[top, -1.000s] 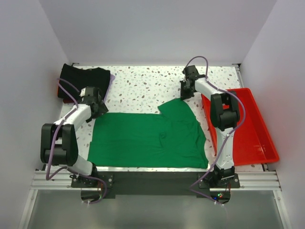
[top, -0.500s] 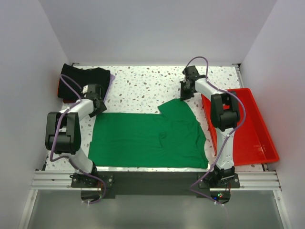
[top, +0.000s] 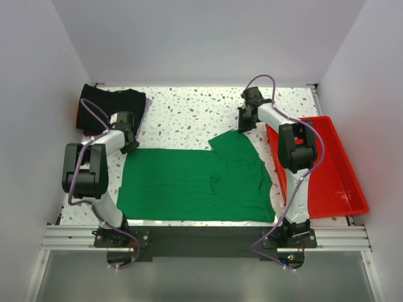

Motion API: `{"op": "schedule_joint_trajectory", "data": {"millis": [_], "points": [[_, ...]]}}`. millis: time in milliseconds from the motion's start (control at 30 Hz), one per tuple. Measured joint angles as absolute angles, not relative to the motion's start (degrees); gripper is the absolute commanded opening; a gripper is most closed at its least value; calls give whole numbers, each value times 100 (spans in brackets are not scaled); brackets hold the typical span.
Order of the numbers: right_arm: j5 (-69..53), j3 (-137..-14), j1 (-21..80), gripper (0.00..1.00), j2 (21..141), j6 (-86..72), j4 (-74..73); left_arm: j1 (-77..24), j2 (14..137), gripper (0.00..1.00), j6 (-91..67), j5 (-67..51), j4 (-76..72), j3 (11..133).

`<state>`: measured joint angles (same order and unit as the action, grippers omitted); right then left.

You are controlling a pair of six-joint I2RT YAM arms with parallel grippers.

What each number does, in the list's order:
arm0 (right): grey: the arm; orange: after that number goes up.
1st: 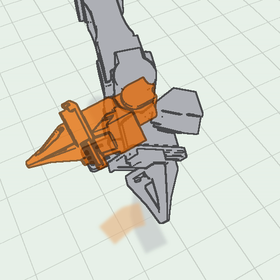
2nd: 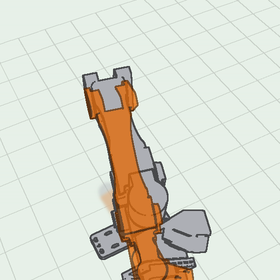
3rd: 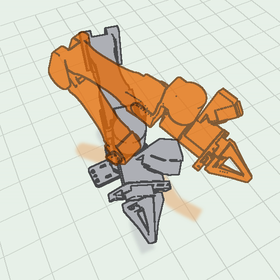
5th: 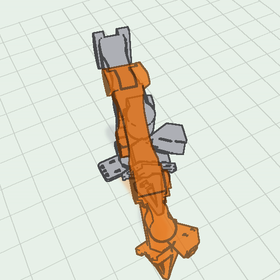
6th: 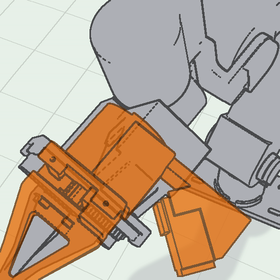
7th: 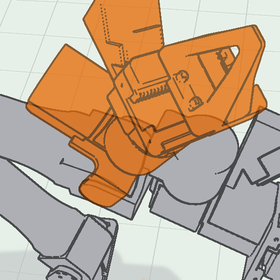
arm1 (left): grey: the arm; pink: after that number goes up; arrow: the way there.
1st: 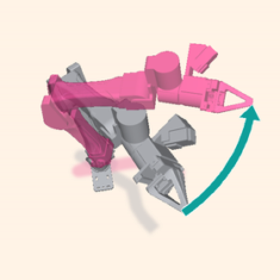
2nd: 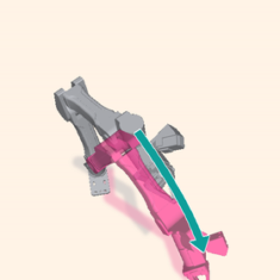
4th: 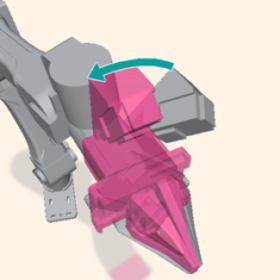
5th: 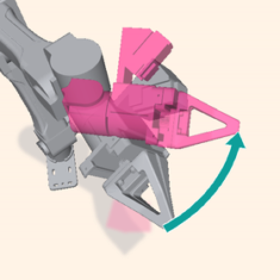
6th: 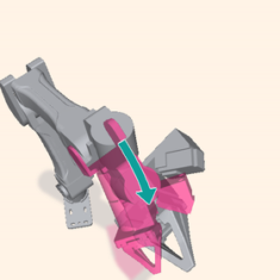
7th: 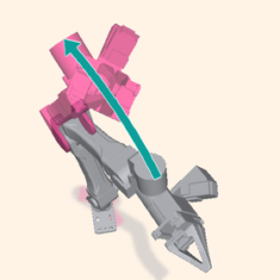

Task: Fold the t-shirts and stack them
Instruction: Fold the tshirt

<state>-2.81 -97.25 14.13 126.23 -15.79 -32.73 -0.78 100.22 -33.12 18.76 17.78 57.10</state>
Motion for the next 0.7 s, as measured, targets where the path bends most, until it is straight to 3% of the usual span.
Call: {"op": "schedule_joint_trajectory", "data": {"millis": [100,367,567,700], "points": [[-281,-9723,1413,0,12623,-1584,-3273,-78,10068,32,-3295,1892,1743,5752],[-316,-9723,1413,0,12615,-1592,-3310,-78,10160,6,-3177,1892,1656,5828],[-392,-9769,1413,0,12606,-1678,-3505,-78,10252,8,-3083,1890,1653,5944],[-419,-10003,1413,0,12606,-1737,-3743,-78,10280,17,-3015,1887,1673,5990]]}}
